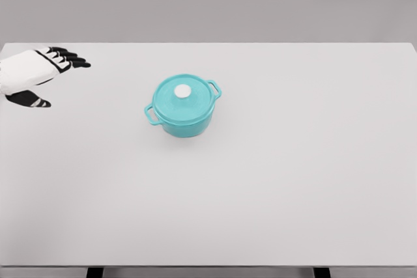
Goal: Open the lid of the pot with left arm
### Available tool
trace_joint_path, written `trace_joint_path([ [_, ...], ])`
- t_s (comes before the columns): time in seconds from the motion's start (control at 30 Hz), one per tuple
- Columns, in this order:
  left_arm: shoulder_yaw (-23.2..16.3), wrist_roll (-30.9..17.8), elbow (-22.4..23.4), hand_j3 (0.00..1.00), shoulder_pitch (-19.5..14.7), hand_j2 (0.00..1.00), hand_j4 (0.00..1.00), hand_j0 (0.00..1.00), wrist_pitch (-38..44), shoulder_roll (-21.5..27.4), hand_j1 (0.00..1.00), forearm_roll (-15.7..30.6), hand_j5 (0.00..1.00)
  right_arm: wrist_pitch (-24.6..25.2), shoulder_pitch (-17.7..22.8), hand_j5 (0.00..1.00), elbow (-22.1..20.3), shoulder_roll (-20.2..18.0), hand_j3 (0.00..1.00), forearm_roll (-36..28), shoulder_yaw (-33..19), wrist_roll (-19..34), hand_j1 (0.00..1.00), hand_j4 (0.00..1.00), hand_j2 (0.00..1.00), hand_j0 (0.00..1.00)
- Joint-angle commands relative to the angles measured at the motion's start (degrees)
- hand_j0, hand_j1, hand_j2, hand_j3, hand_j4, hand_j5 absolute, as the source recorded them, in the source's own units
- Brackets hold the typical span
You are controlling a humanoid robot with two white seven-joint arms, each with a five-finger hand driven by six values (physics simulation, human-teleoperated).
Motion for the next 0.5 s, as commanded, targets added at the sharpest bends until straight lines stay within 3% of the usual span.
trace_joint_path([
  [0.0,-1.07,0.03,-0.07,1.0,0.0,1.0,1.0,1.0,0.09,-0.92,1.0,-0.21,1.0,-0.01,0.0,1.0,0.36,-0.01,1.0,-0.01,0.0,0.01,1.0,1.0,1.0,1.0],
  [0.2,-1.16,0.03,0.11,1.0,-0.17,1.0,1.0,1.0,0.09,-2.24,1.0,-3.02,1.0,-0.01,0.0,1.0,0.18,-0.01,1.0,-0.01,0.0,0.01,1.0,1.0,1.0,1.0],
  [0.3,-1.16,-1.64,-0.24,1.0,-0.97,1.0,1.0,1.0,0.09,-6.99,1.0,-5.21,1.0,-0.01,0.0,1.0,0.18,-0.01,1.0,-0.01,0.0,0.01,1.0,1.0,1.0,1.0],
  [0.4,-1.33,-2.26,-0.33,1.0,-1.93,1.0,1.0,1.0,0.09,-7.69,1.0,-6.18,1.0,-0.01,0.0,1.0,0.18,-0.01,1.0,-0.01,0.0,0.01,1.0,1.0,1.0,1.0],
  [0.47,-5.02,-2.26,-0.16,1.0,-6.58,1.0,1.0,1.0,0.09,-7.34,1.0,-5.83,1.0,-0.01,0.0,1.0,0.18,-0.01,1.0,-0.01,0.0,0.01,1.0,1.0,1.0,1.0],
])
